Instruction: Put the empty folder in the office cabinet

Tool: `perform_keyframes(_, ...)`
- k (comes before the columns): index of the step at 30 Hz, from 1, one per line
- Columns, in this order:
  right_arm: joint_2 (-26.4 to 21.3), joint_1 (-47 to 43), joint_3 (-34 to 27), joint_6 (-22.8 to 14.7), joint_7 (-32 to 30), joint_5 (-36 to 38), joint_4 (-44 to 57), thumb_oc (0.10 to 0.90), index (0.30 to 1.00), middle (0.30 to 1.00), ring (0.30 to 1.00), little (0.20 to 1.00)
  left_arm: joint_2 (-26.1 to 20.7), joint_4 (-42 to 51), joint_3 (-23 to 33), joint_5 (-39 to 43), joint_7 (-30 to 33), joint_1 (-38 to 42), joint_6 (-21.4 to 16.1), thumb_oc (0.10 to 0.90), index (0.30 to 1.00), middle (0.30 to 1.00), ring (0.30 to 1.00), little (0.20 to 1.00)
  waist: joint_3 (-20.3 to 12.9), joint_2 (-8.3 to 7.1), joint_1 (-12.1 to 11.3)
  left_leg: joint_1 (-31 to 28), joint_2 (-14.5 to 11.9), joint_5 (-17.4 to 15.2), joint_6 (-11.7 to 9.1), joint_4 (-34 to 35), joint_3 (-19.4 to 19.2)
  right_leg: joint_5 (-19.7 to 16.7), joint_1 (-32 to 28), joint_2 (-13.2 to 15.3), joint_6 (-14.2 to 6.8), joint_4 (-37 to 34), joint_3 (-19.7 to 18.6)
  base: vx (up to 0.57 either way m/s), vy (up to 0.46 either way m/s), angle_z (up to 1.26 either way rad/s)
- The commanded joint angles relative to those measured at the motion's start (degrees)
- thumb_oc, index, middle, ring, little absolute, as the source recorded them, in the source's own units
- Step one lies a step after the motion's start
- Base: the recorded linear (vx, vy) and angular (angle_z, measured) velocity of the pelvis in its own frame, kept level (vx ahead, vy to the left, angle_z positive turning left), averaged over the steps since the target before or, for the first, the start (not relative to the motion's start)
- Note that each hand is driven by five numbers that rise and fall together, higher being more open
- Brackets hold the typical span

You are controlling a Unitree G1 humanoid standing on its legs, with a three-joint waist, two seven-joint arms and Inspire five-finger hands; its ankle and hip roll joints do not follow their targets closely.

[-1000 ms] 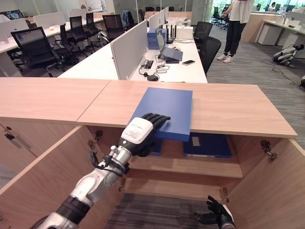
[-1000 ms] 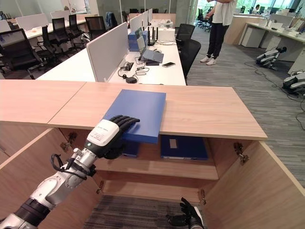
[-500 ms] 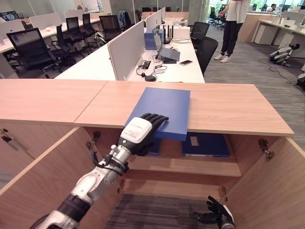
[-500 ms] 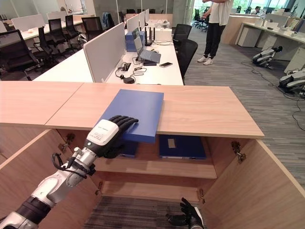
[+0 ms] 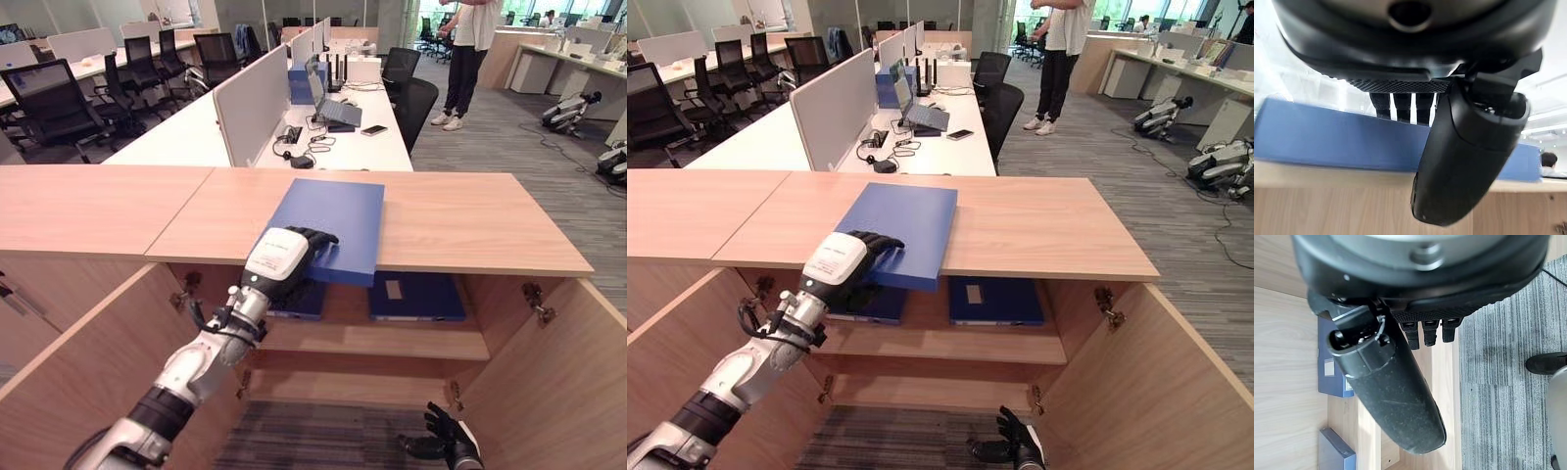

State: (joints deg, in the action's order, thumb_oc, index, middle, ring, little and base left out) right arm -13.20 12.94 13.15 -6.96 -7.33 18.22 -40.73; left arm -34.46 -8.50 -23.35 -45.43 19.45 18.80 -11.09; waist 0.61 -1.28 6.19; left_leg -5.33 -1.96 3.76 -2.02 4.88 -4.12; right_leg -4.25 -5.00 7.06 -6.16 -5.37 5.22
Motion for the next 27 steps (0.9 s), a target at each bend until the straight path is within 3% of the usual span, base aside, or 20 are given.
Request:
perform_keyframes(1, 0.07, -5.48, -1.57, -4.16, -0.78, 1.68, 3.31, 0.800, 0.900, 0.900, 0.900, 0.900, 1.67, -4.73, 0.21, 1.68, 0.96, 9.19, 0.81, 0.400, 0.300, 0.300, 0.300, 0.300, -0.10, -0.12, 0.41, -3.51, 1.77, -9.28, 1.11, 0.12, 2.31, 3.91, 2.14, 0.79, -3.52, 4.10, 4.62, 0.00, 0.000, 0.00)
perform_keyframes(16, 0.78, -6.02, -1.52, -4.49, -0.87, 2.66, 2.58, 0.800, 0.900, 0.900, 0.900, 0.900, 0.49, 0.61, 2.96, 2.45, 1.45, 7.92, 0.56, 0.400, 0.300, 0.300, 0.300, 0.300, -0.08, -0.17, -0.38, -3.74, 1.79, -9.45, 1.18, 0.12, 3.09, 4.20, 1.80, 0.84, -3.33, 4.33, 5.02, 0.00, 0.000, 0.00)
perform_keyframes(23, 1.28, -6.06, -1.54, -4.77, -0.73, 3.36, 2.86, 0.800, 0.900, 0.900, 0.900, 0.900, -0.74, 11.35, 9.67, 6.00, 2.25, 5.54, -0.69, 0.400, 0.300, 0.300, 0.300, 0.300, -0.10, -0.34, -1.21, -3.77, 1.82, -9.39, 1.16, 0.12, 3.78, 4.40, 1.48, 0.74, -3.11, 4.21, 5.37, 0.01, -0.012, 0.06)
perform_keyframes(27, 1.87, -6.70, -1.80, -5.02, -0.79, 3.62, 3.16, 0.800, 0.900, 0.900, 0.900, 0.900, -0.16, 20.68, 15.86, 11.89, 2.57, 3.03, -2.92, 0.400, 0.300, 0.300, 0.300, 0.300, -0.13, -0.43, -2.09, -3.44, 1.90, -9.12, 1.16, 0.12, 4.39, 4.26, 1.43, 0.87, -3.03, 3.99, 5.75, -0.02, -0.011, 0.04)
